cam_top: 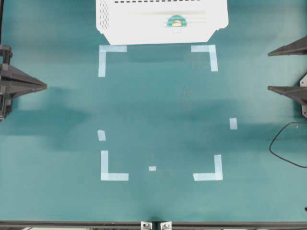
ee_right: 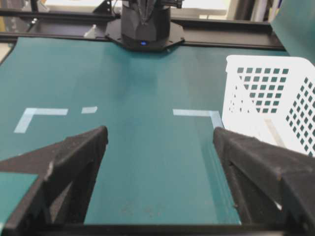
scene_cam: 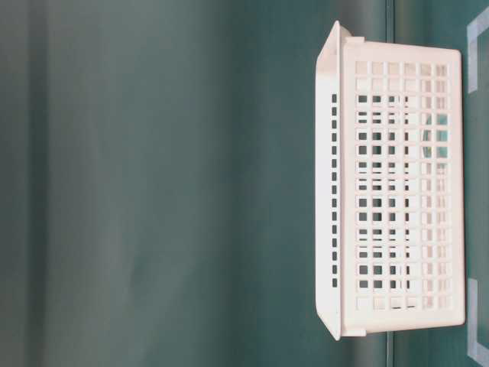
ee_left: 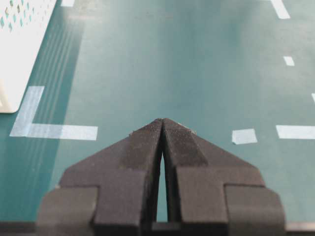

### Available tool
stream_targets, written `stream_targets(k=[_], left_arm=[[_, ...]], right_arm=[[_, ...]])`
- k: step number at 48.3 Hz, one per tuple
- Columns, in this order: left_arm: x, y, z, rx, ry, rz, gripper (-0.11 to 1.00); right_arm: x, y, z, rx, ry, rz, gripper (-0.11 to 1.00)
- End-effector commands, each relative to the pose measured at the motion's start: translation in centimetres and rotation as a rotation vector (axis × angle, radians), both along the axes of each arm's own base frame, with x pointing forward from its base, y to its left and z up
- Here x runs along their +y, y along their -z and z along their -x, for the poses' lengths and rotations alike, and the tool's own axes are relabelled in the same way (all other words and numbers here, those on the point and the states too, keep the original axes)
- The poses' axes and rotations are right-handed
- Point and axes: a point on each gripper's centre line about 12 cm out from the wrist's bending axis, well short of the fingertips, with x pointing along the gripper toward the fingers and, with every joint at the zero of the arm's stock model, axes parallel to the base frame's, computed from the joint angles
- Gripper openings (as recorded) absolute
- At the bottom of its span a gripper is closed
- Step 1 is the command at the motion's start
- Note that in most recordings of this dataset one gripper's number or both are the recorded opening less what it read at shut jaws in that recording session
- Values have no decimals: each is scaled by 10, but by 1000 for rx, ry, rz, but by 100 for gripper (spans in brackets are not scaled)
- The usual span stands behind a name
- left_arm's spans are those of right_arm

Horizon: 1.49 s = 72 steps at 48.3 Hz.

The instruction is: Put the tape into the white basket.

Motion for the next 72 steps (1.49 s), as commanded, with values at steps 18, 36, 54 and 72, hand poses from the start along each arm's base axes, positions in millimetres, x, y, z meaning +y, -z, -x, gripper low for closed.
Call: stream_targets(k=[18,36,54,72], left_arm=[[0,-4,6,-67,0,-12,-11],[1,-2,7,-71,-2,-9,-11],[0,1,8,-71,-2,-5,-11],[1,1,8,-74,-3,-5,-11]], right_arm=[[0,35,10,86,4,-1,95],[-2,70,15,293,24,-8,95],[-2,77,16,285,19,-11,95],[-1,81,17,270,14,-8,95]])
